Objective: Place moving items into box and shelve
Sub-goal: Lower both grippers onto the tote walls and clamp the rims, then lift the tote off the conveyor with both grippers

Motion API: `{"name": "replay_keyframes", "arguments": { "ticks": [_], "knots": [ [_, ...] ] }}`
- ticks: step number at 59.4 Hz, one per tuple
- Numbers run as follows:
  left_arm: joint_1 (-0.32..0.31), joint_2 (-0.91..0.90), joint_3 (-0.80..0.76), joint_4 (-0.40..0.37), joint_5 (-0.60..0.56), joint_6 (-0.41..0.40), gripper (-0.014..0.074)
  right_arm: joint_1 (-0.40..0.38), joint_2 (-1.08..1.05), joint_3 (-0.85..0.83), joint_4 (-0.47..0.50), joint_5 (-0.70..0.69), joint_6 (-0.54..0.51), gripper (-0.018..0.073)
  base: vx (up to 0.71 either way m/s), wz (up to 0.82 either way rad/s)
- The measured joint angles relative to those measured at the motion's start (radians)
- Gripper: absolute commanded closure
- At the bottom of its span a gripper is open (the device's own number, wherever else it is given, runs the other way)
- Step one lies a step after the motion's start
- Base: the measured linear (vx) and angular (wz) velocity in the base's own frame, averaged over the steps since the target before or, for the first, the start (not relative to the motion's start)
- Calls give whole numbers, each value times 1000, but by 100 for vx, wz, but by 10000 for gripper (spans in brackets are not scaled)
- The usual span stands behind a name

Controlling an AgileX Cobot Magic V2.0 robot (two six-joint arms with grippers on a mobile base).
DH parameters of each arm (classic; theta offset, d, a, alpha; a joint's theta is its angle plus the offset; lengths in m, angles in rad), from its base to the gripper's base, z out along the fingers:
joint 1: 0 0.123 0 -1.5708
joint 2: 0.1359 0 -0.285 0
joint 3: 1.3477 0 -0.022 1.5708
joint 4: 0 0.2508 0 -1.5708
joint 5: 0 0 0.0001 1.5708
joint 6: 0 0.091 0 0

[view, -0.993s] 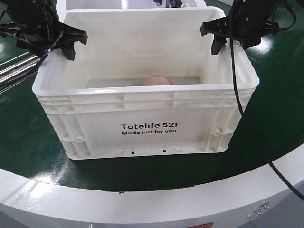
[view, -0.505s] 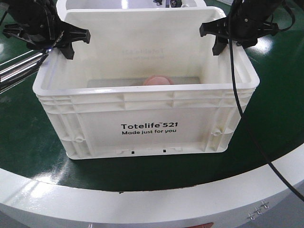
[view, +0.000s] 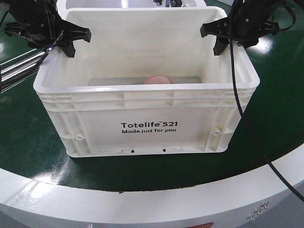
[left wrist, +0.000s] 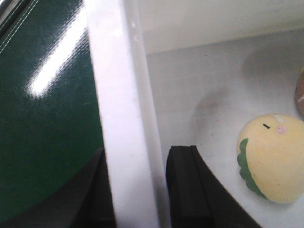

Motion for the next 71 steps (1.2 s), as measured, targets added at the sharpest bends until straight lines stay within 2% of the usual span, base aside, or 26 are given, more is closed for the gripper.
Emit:
{"name": "replay_keyframes", "arguments": {
  "ticks": [24, 46, 71],
  "knots": [
    [-1, -66, 8, -20, -39, 5, 601, 0, -89, 11, -36, 28, -1, 564, 0, 0],
    [-8, -198, 8, -3, -61, 5, 598, 7, -208, 11, -26, 29, 18, 564, 0, 0],
    [-11, -271, 8, 2, -58, -7, 597, 10, -273, 11, -9, 33, 26, 564, 0, 0]
  ]
}}
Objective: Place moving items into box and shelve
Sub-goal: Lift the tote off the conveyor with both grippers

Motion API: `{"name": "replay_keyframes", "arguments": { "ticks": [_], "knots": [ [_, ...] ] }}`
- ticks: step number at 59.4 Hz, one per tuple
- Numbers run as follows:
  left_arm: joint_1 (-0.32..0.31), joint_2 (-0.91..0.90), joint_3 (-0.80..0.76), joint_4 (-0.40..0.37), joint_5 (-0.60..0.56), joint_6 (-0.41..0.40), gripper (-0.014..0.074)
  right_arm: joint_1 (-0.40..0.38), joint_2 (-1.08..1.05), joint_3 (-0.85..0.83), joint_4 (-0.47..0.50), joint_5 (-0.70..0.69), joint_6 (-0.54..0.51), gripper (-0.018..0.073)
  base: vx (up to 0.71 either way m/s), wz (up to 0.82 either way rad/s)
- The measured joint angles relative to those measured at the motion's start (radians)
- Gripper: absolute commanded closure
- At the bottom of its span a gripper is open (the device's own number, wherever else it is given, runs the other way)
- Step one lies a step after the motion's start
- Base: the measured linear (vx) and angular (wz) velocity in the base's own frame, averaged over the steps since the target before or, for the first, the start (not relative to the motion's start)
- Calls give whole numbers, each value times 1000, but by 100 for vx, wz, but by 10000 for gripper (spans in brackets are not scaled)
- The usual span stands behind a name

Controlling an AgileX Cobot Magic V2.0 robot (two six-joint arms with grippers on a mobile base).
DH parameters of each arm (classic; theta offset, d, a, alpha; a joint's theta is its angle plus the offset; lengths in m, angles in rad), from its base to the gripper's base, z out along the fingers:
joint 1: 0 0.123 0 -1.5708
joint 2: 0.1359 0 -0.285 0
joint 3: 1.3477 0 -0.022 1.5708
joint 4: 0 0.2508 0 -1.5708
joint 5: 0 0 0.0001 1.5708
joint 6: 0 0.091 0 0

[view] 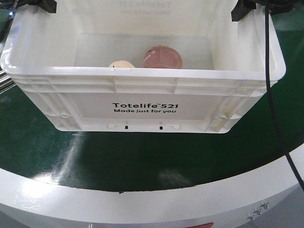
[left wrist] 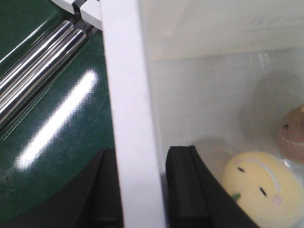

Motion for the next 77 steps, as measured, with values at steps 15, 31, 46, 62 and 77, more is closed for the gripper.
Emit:
{"name": "replay_keyframes", "arguments": {
  "ticks": [15, 31, 46, 62, 77],
  "knots": [
    [0, -4, 0, -6, -19, 0, 597, 0, -24, 0, -3, 0, 3, 564, 0, 0],
    [0, -4, 0, -6, -30, 0, 597, 0, -25, 0, -6, 0, 4, 564, 0, 0],
    [0, -4, 0, -6, -25, 0, 597, 0, -25, 0, -6, 0, 4, 564, 0, 0],
    [0, -4, 0, -8, -9, -3, 597, 0, -25, 0, -8, 0, 4, 564, 0, 0],
    [-2, -4, 0, -3, -8, -6, 597, 1, -25, 0, -13, 0, 4, 564, 0, 0]
  ]
}}
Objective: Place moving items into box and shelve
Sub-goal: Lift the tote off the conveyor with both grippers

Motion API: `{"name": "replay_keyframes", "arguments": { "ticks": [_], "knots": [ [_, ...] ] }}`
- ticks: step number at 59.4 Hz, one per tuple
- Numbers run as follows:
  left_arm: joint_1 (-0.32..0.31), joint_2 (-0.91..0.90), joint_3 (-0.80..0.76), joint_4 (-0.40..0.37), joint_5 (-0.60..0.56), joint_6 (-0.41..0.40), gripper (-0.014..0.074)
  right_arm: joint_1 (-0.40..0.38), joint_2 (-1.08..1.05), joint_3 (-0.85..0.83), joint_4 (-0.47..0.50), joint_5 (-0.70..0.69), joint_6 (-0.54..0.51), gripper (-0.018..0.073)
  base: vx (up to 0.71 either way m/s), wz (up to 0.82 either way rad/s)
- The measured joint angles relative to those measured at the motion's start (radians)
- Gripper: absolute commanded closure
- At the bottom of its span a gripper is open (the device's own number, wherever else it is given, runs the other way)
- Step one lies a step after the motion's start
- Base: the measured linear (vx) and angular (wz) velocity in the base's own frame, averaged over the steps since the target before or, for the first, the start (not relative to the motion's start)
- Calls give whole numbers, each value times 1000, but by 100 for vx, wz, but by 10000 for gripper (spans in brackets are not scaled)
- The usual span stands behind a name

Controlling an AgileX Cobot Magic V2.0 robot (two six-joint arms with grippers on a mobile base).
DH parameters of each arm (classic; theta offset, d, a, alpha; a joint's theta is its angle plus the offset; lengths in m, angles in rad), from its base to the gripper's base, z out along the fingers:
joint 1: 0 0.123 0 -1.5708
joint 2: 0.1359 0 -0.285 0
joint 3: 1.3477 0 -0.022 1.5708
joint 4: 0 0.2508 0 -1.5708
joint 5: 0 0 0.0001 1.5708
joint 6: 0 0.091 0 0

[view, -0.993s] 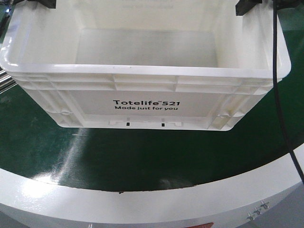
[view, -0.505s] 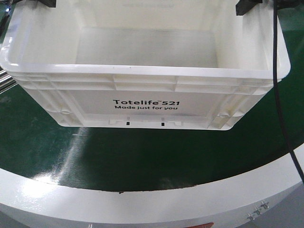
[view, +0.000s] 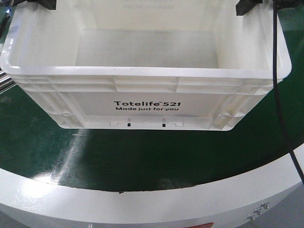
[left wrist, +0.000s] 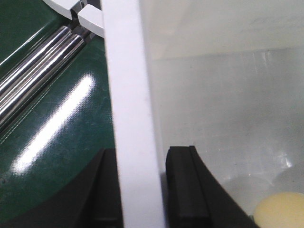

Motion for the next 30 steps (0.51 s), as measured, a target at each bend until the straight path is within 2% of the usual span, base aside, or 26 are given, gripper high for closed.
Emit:
{"name": "replay_keyframes", "arguments": {
  "ticks": [30],
  "knots": [
    [-3, 0, 0, 11, 0, -1, 597, 1, 0, 0, 1, 1, 0, 564, 0, 0]
  ]
}}
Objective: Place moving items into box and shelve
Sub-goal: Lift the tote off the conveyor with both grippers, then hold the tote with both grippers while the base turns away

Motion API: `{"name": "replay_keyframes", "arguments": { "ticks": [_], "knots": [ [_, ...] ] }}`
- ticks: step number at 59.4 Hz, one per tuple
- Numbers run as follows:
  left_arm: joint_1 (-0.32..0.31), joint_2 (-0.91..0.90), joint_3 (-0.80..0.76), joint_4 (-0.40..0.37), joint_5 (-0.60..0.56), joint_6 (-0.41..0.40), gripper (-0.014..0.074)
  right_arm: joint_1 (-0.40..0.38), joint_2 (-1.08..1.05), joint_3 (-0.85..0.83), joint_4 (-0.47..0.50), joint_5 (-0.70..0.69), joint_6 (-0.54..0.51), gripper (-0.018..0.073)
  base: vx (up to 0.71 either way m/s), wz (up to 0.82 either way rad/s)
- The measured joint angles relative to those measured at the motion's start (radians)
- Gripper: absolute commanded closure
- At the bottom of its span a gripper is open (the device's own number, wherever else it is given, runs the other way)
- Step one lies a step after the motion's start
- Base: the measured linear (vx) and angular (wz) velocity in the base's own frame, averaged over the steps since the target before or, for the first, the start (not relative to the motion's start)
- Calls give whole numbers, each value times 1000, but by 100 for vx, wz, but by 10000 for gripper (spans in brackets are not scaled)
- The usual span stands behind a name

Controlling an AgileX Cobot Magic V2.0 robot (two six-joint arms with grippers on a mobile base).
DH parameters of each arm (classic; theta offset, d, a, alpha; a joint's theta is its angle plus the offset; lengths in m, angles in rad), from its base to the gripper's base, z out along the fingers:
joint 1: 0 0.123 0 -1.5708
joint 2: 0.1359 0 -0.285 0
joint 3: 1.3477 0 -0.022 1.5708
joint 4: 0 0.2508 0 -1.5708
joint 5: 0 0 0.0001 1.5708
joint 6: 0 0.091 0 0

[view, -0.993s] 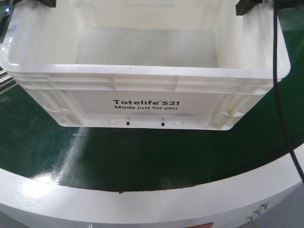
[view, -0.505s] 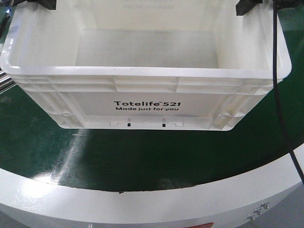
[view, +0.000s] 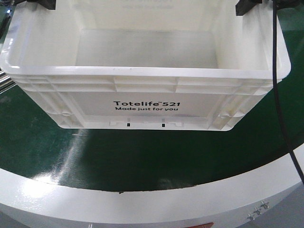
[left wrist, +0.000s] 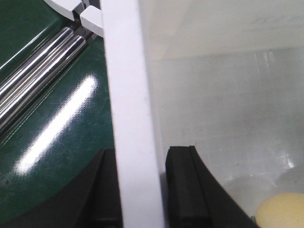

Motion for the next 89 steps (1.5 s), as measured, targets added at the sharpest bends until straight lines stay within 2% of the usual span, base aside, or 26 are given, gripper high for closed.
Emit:
{"name": "replay_keyframes", "arguments": {
  "ticks": [89],
  "knots": [
    [0, 0, 0, 1, 0, 0, 597, 0, 0, 0, 2, 0, 0, 564, -1, 3]
  ]
}}
